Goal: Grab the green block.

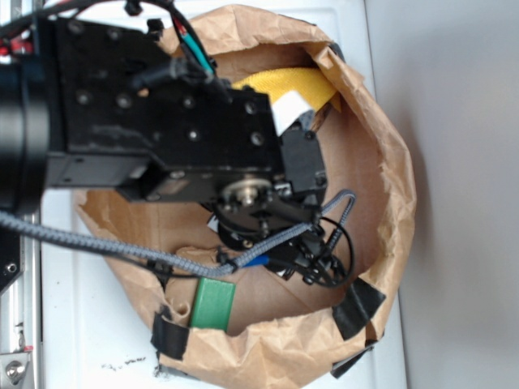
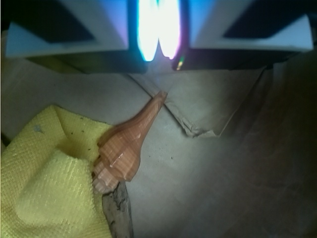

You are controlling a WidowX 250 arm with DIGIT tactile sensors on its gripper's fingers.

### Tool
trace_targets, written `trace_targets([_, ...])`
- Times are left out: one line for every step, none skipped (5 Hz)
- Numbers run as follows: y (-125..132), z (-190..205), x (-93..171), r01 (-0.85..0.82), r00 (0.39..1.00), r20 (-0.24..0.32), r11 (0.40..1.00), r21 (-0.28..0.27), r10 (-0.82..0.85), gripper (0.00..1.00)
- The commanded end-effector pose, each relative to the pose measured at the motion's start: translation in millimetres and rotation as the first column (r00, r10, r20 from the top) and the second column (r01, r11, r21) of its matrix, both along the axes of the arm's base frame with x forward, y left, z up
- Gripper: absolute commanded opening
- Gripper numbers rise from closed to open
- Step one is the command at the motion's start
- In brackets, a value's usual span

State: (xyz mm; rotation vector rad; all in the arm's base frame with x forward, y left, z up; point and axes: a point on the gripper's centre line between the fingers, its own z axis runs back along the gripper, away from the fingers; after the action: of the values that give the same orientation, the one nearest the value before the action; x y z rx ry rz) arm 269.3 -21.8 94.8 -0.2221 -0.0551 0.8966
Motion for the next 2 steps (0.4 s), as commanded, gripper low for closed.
trace_targets([0, -13, -24, 0.085, 0.996, -0.002, 0.995, 0.058, -0.085, 1.00])
trace_targets([-6, -19, -35, 0.116, 0.993, -0.026, 0.990, 0.077, -0.114, 1.00])
